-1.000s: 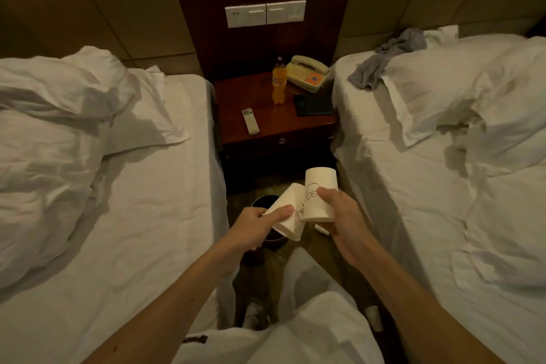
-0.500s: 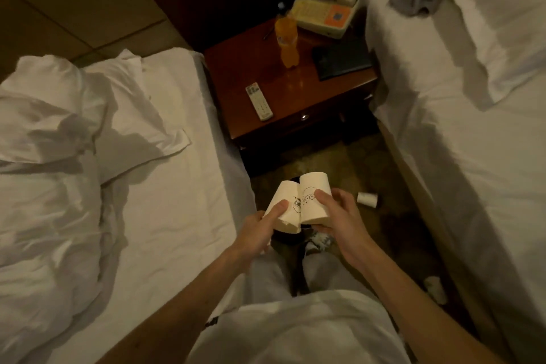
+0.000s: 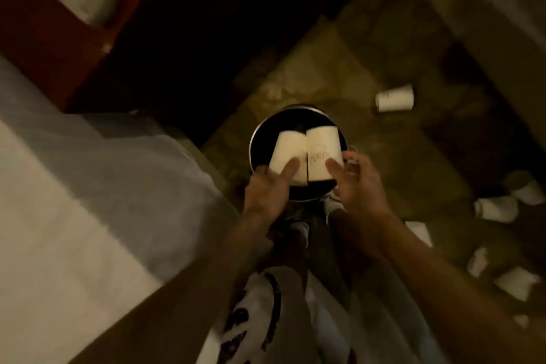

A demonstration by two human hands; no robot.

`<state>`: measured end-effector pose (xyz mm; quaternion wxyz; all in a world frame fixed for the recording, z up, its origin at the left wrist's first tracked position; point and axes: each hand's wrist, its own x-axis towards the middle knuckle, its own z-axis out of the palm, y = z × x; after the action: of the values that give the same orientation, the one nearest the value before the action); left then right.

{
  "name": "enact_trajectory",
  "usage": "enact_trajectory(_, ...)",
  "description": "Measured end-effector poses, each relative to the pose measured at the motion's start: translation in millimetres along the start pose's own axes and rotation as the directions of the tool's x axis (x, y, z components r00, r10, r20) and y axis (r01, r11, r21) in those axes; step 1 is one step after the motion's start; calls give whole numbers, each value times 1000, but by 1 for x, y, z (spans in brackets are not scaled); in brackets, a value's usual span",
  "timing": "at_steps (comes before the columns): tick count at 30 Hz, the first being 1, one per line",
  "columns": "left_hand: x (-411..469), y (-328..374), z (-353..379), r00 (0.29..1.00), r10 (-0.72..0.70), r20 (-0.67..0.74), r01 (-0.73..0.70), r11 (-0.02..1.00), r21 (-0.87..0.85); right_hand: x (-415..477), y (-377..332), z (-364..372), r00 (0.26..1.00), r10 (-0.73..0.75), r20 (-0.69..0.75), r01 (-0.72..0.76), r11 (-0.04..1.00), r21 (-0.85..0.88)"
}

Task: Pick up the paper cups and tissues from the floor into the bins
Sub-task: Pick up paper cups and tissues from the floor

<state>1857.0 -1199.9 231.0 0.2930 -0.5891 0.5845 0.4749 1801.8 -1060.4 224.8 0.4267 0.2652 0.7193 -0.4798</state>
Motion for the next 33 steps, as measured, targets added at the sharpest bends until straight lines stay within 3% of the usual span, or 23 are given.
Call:
enact_trajectory(3,66,-1,23,996,89,-19,-86,990,109,47,29,13,999,-13,-30,12,1000,-5)
enact_trajectory(7,119,2,46,977,211,-32,-195,945,264,81,54,34,994,46,97,-56,993,108)
enact_trajectory(14,153,-3,56,976,187,112,-215,909,356,113,62,38,976,168,138,-158,984,-78)
enact_trajectory(20,161,1,47,923,319,217,-386,746,543,90,61,30,988,12,153,24,973,-228)
enact_trajectory(25,127,3,30,811,512,283,-582,666,467,41,71,1,988,-152,13,151,961,-230)
enact_trajectory(29,74,2,27,664,656,360,-744,530,407,-2,75,-51,989,-145,9,144,973,-181)
enact_trajectory(33,24,11,43,511,717,474,-851,342,399,-30,75,-97,984,-158,-82,153,986,-61)
